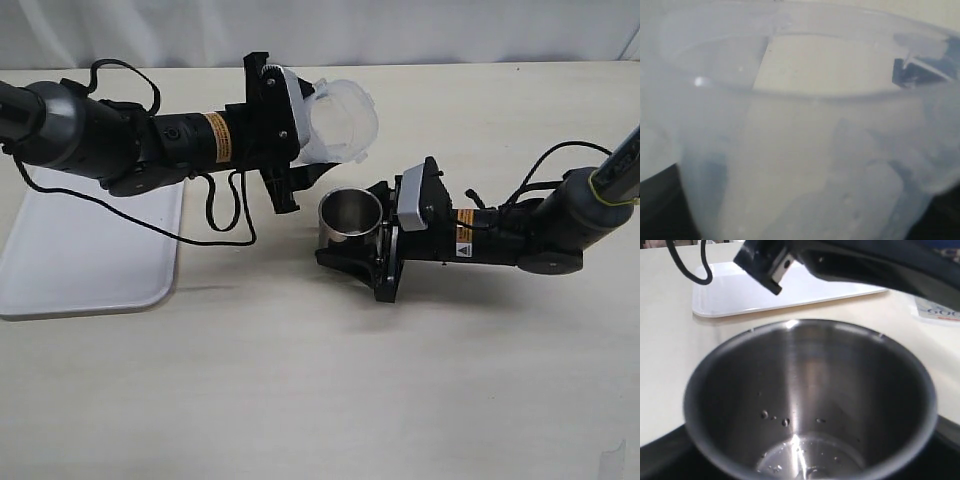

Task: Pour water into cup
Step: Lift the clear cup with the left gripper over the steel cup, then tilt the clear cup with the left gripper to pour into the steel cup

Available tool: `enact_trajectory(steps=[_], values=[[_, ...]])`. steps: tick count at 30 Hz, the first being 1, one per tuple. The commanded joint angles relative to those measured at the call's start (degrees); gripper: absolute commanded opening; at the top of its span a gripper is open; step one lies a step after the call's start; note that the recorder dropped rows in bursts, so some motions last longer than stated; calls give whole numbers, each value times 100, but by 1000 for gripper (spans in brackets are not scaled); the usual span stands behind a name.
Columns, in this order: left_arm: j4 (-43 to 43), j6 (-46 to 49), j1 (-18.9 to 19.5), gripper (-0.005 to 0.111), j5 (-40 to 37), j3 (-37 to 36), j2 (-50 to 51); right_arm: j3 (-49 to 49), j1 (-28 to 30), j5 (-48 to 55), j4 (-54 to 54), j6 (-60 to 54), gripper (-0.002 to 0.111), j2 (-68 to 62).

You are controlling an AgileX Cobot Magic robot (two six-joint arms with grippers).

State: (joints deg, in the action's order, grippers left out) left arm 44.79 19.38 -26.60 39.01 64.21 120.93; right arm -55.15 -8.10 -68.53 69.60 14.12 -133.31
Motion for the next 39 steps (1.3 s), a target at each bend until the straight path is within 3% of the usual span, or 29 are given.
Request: enact_trajectory(steps=[1, 39], values=[[-43, 376, -8, 0, 149, 57, -39, -20, -7, -143, 30, 1, 4, 17], [-30, 2930, -8, 0, 9, 57, -39, -20, -7, -143, 3, 1, 4, 17]])
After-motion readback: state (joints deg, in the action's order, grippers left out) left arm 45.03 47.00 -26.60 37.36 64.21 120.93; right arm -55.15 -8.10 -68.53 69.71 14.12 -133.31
